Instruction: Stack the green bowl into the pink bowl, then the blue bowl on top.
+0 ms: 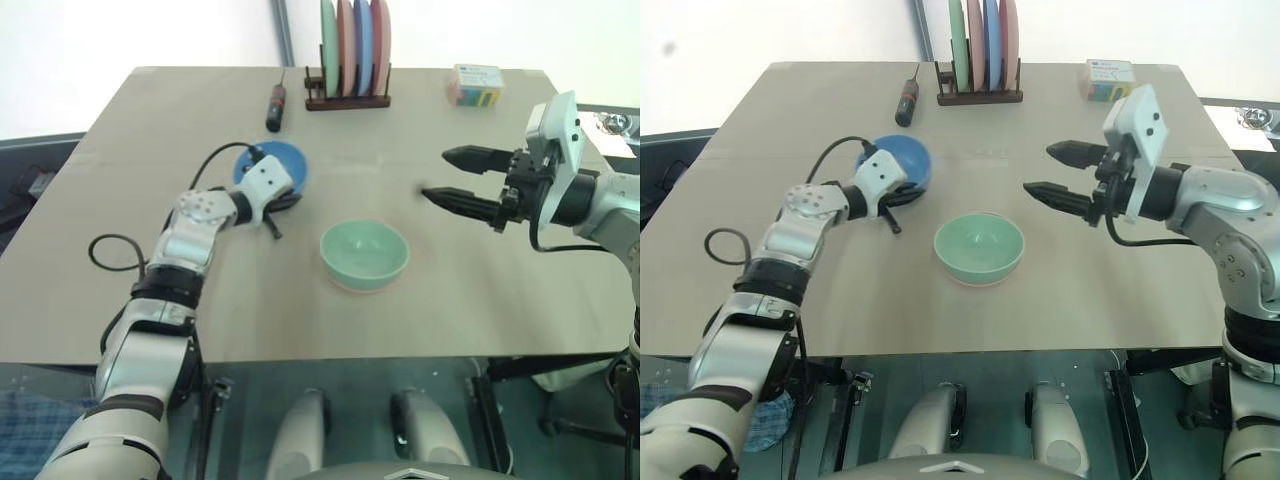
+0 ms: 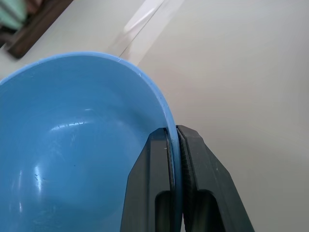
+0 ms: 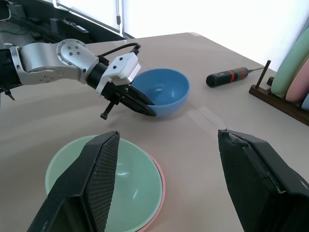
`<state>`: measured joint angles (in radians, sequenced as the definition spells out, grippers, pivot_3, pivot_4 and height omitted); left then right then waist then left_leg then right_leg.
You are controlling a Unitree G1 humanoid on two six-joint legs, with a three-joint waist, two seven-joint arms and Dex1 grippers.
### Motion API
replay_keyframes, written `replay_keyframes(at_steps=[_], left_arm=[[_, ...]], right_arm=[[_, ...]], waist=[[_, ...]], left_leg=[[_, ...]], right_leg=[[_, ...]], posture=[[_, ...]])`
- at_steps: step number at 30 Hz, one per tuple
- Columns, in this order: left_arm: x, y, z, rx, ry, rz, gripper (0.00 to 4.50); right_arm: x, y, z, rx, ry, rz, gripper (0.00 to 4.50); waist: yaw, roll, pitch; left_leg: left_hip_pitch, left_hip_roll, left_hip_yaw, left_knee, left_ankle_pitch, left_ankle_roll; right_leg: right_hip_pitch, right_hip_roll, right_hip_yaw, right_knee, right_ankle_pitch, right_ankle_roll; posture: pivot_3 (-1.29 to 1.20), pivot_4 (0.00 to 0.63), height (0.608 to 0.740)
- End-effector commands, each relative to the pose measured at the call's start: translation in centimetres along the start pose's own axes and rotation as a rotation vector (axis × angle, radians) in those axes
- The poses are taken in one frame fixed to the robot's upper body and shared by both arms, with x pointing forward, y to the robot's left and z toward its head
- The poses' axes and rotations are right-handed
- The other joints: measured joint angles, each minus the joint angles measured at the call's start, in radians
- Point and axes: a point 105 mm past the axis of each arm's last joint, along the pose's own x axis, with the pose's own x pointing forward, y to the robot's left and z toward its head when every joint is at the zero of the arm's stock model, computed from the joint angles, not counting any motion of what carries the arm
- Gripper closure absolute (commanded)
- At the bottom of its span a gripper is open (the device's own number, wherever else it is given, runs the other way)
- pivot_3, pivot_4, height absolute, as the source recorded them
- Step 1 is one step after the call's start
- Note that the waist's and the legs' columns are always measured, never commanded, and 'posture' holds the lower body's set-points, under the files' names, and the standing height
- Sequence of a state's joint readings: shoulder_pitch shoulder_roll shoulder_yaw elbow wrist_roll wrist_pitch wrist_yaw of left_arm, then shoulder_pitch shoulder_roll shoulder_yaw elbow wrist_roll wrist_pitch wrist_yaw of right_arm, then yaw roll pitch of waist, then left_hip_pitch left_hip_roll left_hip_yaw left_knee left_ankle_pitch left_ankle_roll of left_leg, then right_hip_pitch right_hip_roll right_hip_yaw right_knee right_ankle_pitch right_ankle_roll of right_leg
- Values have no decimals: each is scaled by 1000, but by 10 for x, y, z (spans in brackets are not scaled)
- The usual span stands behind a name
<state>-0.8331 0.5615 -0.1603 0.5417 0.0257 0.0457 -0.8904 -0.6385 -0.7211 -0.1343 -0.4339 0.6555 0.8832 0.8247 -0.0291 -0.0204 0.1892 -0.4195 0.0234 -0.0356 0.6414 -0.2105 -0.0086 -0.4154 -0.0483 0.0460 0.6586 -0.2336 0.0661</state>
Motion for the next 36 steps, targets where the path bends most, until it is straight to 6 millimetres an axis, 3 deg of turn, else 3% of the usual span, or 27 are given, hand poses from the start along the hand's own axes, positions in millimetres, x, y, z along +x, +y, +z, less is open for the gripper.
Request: replay_keyframes(at_steps=[1,5,7,10,17,18,22,27,31,36], left_arm=[[0,-3,59,134,-158,-66,4492],[-2,-30,96,238,-272,-216,4492],[-8,-53,108,336,-323,-344,4492],[-23,-83,106,432,-315,-539,4492],[-62,-114,78,489,-185,-858,4492],[-65,-115,75,492,-167,-878,3730],[-66,-113,75,469,-163,-872,2234],[-54,-86,99,326,-301,-644,139],[-63,-65,108,130,-384,-517,21],[-86,-55,90,-103,-390,-372,21]], right_arm=[[-2,0,14,-58,-33,-3,1091],[-2,0,12,-58,-29,0,1091],[-1,0,11,-60,-25,-1,1091],[-1,0,11,-62,-23,-1,1091],[-1,-1,11,-69,-21,-4,1091],[-2,-1,11,-70,-20,-5,1091],[-2,-1,10,-70,-17,-5,1091],[-2,-1,10,-69,-17,1,1091],[-4,-3,5,-48,-10,-13,1091],[-20,-9,-16,17,6,-66,1091]], waist=[[-1,0,0],[-6,0,0],[-6,0,0],[-9,0,0],[-12,1,0],[-11,1,0],[-5,1,0],[-5,1,0],[-13,1,1],[-11,1,1]], left_leg=[[0,0,0,0,0,0],[0,0,0,0,0,0],[0,0,0,0,0,0],[0,0,0,0,0,0],[2,1,1,0,0,0],[2,1,1,0,0,0],[1,1,1,1,0,0],[0,1,1,3,0,0],[1,1,0,3,0,0],[1,2,1,3,0,0]], right_leg=[[0,0,0,0,0,0],[0,0,0,0,0,0],[0,0,0,0,0,0],[0,0,0,0,0,0],[0,1,1,2,0,0],[0,1,1,2,0,0],[0,1,1,1,0,0],[0,1,1,1,0,0],[0,1,1,2,0,0],[0,1,1,2,0,0]], posture=[[0,150,740],[0,150,740],[0,150,740],[0,150,740],[0,150,740],[0,150,740],[0,150,740],[0,150,740],[0,150,740],[0,150,740]])
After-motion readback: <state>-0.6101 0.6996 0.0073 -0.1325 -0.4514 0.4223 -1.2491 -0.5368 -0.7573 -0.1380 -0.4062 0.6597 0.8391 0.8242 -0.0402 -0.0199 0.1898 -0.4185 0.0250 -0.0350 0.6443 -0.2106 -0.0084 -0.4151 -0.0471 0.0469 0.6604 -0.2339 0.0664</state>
